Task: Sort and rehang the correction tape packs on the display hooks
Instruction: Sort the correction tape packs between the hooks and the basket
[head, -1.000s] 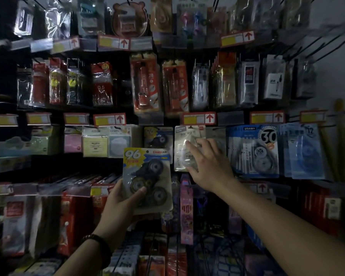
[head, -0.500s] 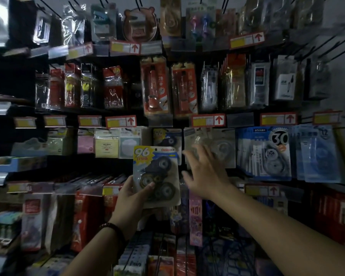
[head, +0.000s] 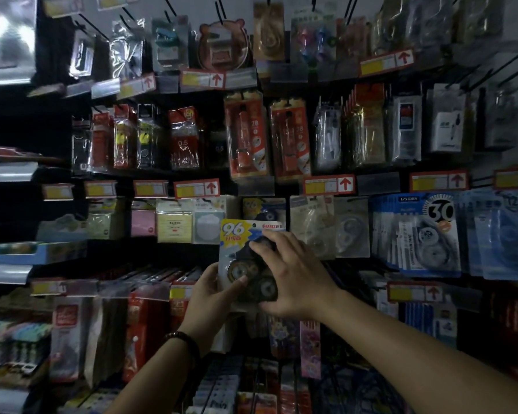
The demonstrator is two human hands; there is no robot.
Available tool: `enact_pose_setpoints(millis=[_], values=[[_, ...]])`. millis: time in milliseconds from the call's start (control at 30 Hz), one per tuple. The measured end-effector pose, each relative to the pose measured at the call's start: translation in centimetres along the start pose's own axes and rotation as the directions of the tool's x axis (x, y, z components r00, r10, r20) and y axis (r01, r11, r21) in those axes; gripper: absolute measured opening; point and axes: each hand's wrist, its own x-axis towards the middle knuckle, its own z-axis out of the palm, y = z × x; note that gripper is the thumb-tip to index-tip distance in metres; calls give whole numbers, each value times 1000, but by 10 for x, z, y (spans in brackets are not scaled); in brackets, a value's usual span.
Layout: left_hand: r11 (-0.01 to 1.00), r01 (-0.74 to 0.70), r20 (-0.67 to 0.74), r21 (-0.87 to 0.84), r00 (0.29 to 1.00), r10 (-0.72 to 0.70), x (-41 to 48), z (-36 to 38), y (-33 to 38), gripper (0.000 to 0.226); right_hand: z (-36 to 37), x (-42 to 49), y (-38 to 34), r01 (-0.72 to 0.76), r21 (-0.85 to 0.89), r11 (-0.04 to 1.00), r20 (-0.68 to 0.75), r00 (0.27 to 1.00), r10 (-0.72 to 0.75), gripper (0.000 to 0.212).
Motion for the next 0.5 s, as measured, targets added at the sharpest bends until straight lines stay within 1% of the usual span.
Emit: enact_pose_setpoints(millis=[33, 100, 133, 200, 233, 300, 333, 500], values=[[998, -21, -35, 56, 999, 23, 2, -2, -1, 44, 1, 4, 0, -5, -36, 999, 0, 1000, 5, 115], [969, -81, -98, 234, 989, 107, 5, -8, -5, 49, 2, 13, 1, -16, -113, 993, 3, 1000, 16, 115], [944, -115, -107, 311, 982, 154, 5, -11, -7, 46, 3, 18, 2, -28, -140, 990, 6, 1000, 29, 114], [902, -178, -81, 394, 971, 226, 4, -17, -11, 38, 2, 28, 2, -59, -180, 982, 9, 998, 62, 114], [868, -210, -64, 450, 962, 266, 3, -20, -12, 38, 2, 33, 2, -71, -198, 978, 6, 997, 74, 113], [753, -259, -37, 605, 935, 352, 2, -25, -11, 36, 2, 41, 4, -83, -220, 972, 6, 996, 87, 112], [709, -272, -20, 651, 927, 374, 2, -27, -11, 34, 2, 45, 5, -85, -227, 970, 9, 996, 90, 112], [660, -239, 16, 712, 945, 325, 3, -31, -12, 26, 2, 56, 9, -94, -273, 957, 20, 994, 104, 111]])
